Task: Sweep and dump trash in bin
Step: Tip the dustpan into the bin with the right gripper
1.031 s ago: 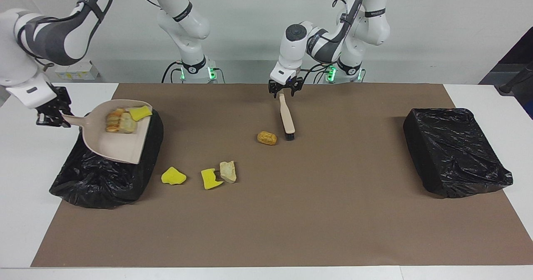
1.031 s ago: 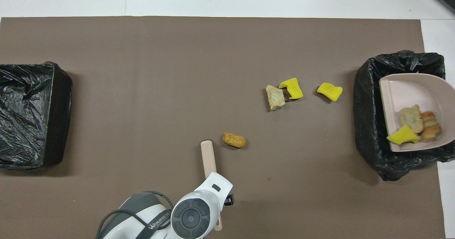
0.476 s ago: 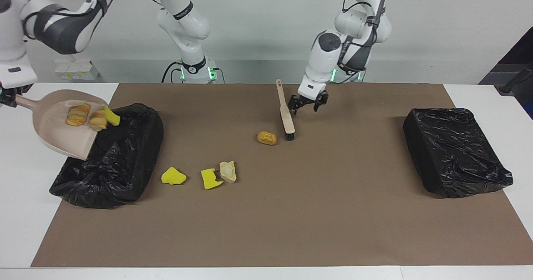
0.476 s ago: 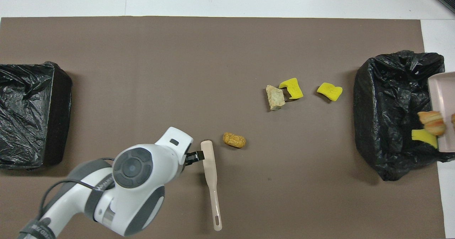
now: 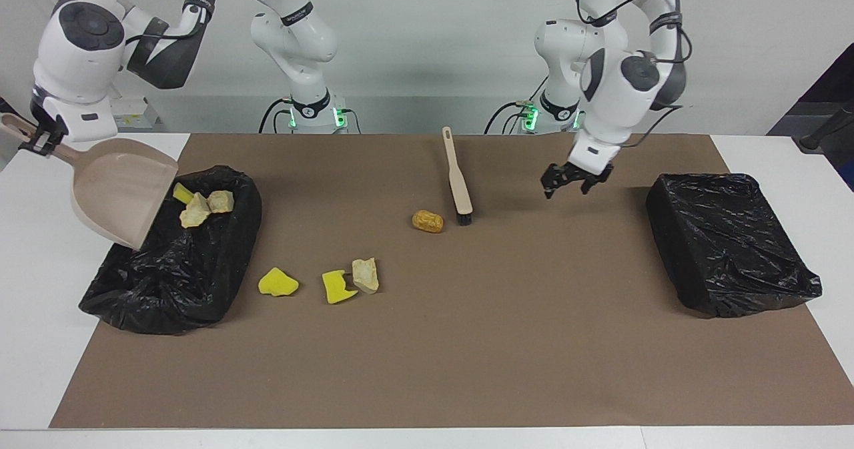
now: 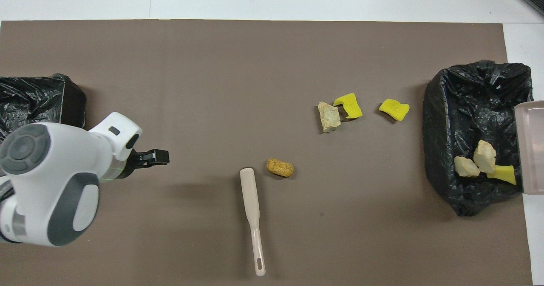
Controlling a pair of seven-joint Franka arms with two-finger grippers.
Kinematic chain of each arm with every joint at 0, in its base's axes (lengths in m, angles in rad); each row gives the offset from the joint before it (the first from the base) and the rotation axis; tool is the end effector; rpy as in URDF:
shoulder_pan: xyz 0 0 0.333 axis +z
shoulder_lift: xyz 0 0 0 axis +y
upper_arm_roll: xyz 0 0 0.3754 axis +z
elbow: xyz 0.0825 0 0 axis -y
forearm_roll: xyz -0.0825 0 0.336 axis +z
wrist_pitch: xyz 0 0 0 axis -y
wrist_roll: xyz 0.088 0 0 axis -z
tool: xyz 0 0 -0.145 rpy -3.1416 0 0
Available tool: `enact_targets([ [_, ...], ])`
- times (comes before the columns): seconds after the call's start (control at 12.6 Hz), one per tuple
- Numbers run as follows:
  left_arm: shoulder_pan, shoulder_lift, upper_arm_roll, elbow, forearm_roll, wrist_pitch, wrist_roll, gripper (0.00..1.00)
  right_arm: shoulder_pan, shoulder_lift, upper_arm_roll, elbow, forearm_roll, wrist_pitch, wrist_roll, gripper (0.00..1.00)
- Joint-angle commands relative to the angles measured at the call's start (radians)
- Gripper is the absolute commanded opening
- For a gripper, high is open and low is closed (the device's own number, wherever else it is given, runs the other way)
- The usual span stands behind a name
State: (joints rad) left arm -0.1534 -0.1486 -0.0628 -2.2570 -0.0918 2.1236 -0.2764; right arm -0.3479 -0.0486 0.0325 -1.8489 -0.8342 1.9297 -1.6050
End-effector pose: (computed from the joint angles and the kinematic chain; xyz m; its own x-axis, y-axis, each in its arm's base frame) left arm 0.4351 -0.1038 0.4717 0.9941 0.1080 -0.0060 0.1082 -0.9916 0.0705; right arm 0.4741 -0.2360 0.6171 0.0137 0.6912 -0.7225 0.9996 -0.0285 -0.0084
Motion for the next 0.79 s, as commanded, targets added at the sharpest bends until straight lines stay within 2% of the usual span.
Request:
enact_targets([
  [0.0, 0.093, -0.006, -0.014, 0.048, 0.052, -0.04, 0.106, 1.0, -0.011, -0.023, 0.007, 0.031, -0.022, 0.006, -0.032, 0.0],
  [0.16, 0.155, 0.006, -0.014, 0.126, 0.053, -0.106, 0.185, 1.0, -0.01, -0.024, 0.013, 0.037, 0.015, 0.006, -0.015, 0.0],
  [0.32, 0.172, 0.009, -0.014, 0.2, 0.073, -0.184, 0.213, 1.0, -0.005, -0.027, 0.018, 0.024, 0.2, 0.006, -0.016, 0.0],
  [0.56, 0.17, 0.015, -0.014, 0.331, 0.121, -0.31, 0.221, 1.0, 0.056, -0.025, 0.02, 0.01, 0.356, 0.005, 0.014, 0.0],
  [0.71, 0.17, 0.035, -0.014, 0.436, 0.127, -0.378, 0.236, 1.0, 0.114, -0.002, 0.02, -0.015, 0.473, 0.005, 0.125, 0.0],
])
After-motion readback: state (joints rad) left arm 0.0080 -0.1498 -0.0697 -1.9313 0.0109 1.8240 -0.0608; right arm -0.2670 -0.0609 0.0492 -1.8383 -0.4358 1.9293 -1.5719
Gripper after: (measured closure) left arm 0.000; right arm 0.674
